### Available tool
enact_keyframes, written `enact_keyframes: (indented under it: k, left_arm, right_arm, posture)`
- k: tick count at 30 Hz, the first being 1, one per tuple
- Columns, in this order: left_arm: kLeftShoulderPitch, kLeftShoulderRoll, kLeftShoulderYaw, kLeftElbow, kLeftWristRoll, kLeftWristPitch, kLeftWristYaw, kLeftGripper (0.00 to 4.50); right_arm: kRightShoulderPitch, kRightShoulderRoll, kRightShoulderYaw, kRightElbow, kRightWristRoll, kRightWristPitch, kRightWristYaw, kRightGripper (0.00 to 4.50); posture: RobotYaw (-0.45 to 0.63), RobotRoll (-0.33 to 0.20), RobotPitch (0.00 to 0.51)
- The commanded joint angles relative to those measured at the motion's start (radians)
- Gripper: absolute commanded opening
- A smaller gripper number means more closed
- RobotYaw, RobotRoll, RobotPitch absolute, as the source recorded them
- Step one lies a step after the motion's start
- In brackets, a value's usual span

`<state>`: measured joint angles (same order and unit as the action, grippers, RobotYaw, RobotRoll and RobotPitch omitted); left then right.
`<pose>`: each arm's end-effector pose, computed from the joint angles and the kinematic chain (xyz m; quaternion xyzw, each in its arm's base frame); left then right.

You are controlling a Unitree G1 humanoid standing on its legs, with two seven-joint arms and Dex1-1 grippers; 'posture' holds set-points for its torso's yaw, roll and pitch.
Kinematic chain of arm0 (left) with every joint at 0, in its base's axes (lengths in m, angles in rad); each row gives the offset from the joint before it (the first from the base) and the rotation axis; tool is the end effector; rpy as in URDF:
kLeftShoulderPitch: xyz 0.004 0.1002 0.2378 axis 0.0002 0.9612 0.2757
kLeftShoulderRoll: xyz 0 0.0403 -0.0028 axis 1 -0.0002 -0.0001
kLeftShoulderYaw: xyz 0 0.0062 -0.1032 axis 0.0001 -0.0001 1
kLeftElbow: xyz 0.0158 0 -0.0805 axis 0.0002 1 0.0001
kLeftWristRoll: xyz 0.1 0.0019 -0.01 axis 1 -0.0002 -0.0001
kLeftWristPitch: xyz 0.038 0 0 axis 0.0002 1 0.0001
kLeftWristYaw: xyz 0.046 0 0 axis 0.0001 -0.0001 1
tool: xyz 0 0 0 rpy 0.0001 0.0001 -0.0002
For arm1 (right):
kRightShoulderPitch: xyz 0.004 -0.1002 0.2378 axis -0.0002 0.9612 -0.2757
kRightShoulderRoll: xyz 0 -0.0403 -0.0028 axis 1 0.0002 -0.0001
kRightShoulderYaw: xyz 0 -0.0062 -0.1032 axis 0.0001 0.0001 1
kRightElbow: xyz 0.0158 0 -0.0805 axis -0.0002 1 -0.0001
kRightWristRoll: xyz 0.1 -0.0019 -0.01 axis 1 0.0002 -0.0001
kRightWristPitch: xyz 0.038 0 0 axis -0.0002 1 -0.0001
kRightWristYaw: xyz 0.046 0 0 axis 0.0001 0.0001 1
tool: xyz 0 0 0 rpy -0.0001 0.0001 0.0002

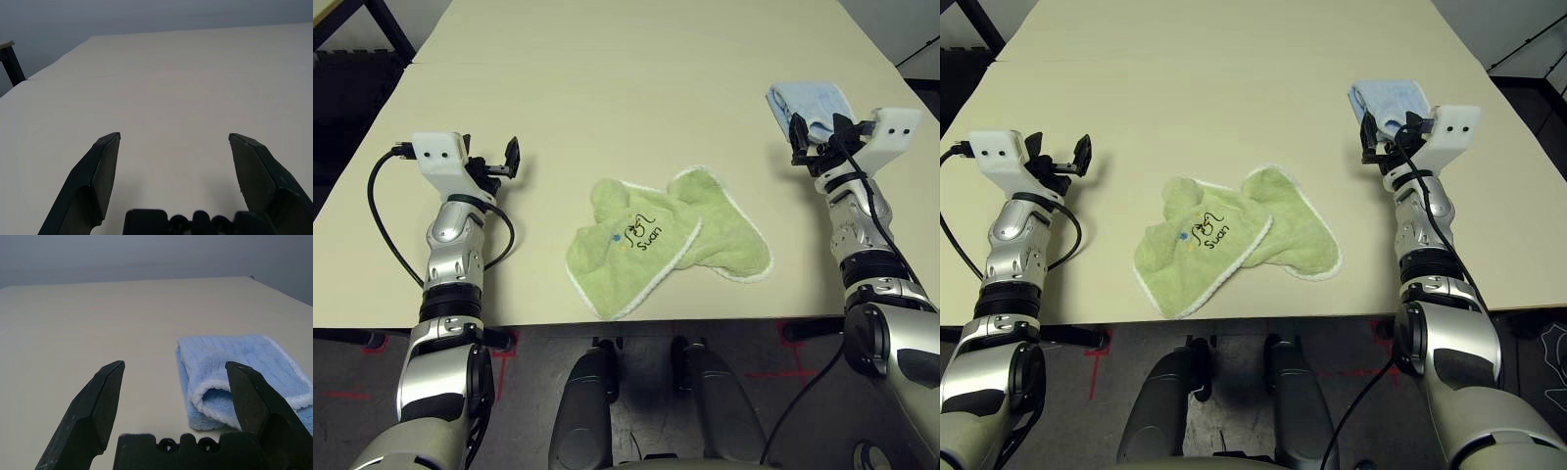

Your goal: Fold the towel and set it aside.

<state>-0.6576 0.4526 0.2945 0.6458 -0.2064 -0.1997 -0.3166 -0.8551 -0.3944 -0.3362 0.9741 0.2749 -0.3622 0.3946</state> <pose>0.3053 0.2776 0.1438 0.0554 -0.1495 0.0007 0.9872 0.3318 -0.2604 0.1435 0.0315 -0.1800 0.0239 0.9829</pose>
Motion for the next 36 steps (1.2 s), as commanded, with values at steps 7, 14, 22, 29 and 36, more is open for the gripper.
enact_keyframes:
  k: [7, 14, 22, 29, 36]
  left_arm:
    - [0.01, 0.002, -0.005, -0.012, -0.005, 0.017, -0.018, 4.5]
    - [0.002, 0.007, -0.01, -0.01, -0.008, 0.025, -0.051, 4.5]
    - [0.031, 0.05, -0.025, -0.054, -0.06, 0.079, -0.233, 4.5]
    - [0.09, 0.171, -0.089, -0.197, -0.128, 0.212, -0.553, 4.5]
    - [0.159, 0.232, -0.138, -0.342, -0.157, 0.329, -0.699, 4.5]
  right_arm:
    - [0.02, -0.001, -0.008, -0.026, 0.008, 0.001, -0.001, 4.47]
    - [0.022, -0.004, -0.008, -0.027, 0.008, 0.006, 0.002, 4.47]
    - [0.019, -0.014, -0.004, -0.016, 0.006, 0.02, 0.026, 4.47]
    - [-0.008, -0.021, 0.013, 0.003, 0.007, 0.051, 0.114, 4.47]
    - [-0.113, -0.07, 0.089, 0.07, -0.024, 0.15, 0.4, 4.47]
  posture:
    - [-0.02, 0.0, 0.217]
    - [-0.02, 0.0, 0.209]
    - [0.0, 0.0, 0.199]
    - [0.03, 0.0, 0.196]
    - [0.06, 0.0, 0.185]
